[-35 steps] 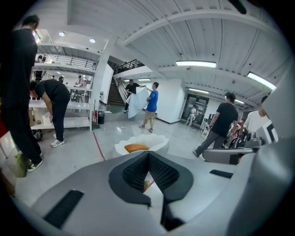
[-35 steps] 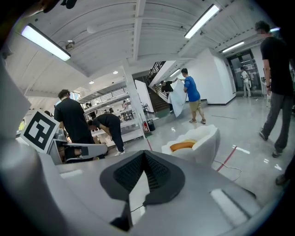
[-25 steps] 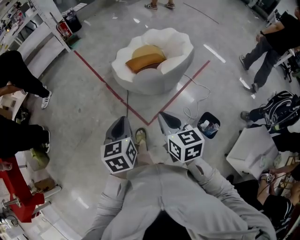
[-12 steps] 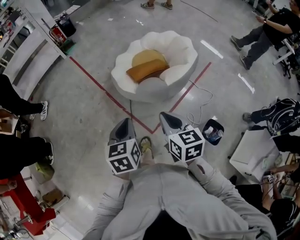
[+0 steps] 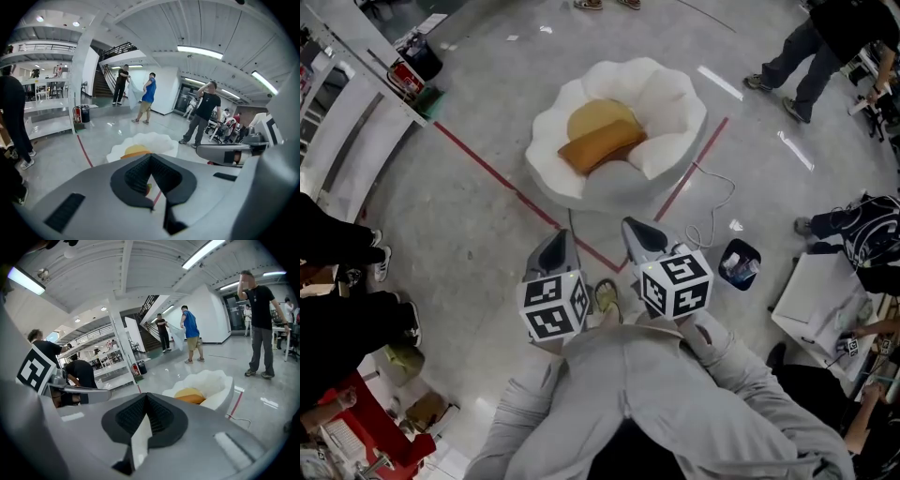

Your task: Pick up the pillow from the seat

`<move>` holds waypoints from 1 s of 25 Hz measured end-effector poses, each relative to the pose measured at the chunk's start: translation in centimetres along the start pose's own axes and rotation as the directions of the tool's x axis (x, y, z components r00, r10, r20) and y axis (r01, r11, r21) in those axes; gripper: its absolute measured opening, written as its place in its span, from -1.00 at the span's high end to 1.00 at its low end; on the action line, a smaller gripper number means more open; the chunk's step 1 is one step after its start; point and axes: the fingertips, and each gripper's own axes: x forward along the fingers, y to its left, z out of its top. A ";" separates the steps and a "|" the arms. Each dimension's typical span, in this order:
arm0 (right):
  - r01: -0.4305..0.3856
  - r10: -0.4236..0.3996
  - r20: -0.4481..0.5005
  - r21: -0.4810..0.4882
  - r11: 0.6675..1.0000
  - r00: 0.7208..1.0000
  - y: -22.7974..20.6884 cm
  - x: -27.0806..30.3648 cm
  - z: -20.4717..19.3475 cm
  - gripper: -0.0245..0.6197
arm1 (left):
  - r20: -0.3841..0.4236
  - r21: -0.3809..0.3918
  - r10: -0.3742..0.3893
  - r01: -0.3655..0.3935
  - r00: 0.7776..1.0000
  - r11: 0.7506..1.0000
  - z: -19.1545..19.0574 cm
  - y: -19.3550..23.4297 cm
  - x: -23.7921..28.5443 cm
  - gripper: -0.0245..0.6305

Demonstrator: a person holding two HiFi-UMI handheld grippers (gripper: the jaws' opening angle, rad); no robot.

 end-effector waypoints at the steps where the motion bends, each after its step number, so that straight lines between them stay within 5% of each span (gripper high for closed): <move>1: 0.003 -0.003 -0.001 0.003 1.000 1.000 0.0 0.4 0.1 0.93 | -0.003 0.003 -0.004 0.004 1.000 1.000 0.2 0.2 0.4 0.92; 14: 0.031 -0.030 -0.048 0.024 0.999 0.998 -2.7 3.2 0.7 0.93 | -0.051 -0.029 -0.009 0.008 0.999 1.000 1.1 1.6 4.6 0.92; 25: -0.003 0.003 -0.058 -0.008 1.000 0.998 -7.3 8.6 5.3 0.93 | -0.045 -0.041 0.037 -0.039 0.998 0.998 5.3 2.7 10.3 0.92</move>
